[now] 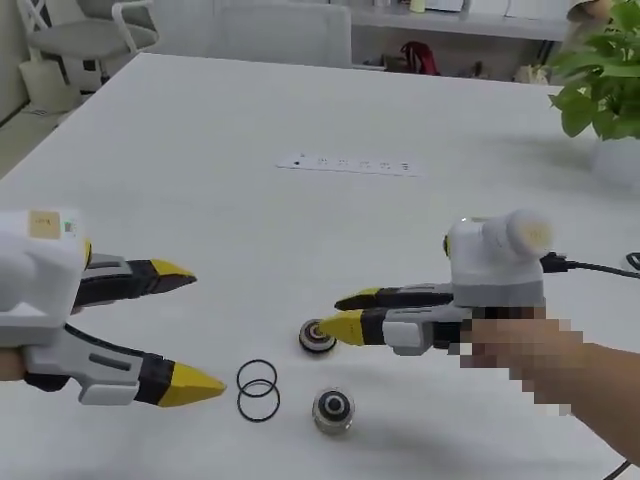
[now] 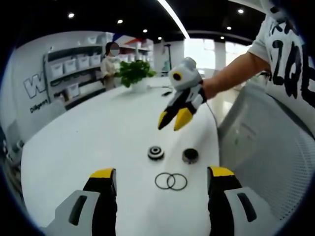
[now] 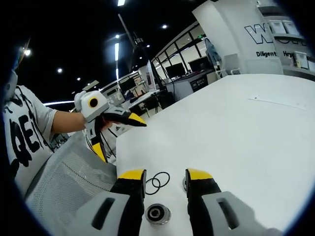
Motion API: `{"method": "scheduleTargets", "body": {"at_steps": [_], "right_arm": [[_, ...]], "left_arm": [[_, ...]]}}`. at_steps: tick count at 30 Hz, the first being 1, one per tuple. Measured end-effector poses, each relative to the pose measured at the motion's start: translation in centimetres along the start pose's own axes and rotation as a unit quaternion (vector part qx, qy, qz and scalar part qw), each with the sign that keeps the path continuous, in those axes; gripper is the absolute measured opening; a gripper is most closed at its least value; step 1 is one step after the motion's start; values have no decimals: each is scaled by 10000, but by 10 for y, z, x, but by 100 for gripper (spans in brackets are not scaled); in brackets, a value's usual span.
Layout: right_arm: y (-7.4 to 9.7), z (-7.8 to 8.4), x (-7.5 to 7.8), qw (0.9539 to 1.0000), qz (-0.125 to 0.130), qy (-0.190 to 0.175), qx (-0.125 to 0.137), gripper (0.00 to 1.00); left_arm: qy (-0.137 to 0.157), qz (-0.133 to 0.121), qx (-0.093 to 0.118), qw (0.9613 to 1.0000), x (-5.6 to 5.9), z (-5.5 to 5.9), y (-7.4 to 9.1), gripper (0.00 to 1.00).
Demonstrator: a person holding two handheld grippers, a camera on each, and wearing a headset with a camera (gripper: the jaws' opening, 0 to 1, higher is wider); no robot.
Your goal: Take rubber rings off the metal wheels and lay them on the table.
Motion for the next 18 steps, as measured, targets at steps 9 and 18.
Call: {"method": "scheduleTargets", "body": {"at_steps": [9,18], "right_arm": [[13,-5,5,9998,159,108,65,32],[24,-5,10,9991,360,218,86,33]], "left_arm": [[-16,-4,15,10000,-2,-4,-5,76],[-19,-17,29,10000,-4,-7,-10,76]]}}
Point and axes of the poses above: the centre of the closed fingertips' face, and the gripper's own axes: y roughly backward along the fingers, x roughly to its right, z roughly out of its underside, the point moved 6 cm from there along y, roughly backward along the fingers, and after that the axes turned 15 degrees about -z, right-handed, at the moved point
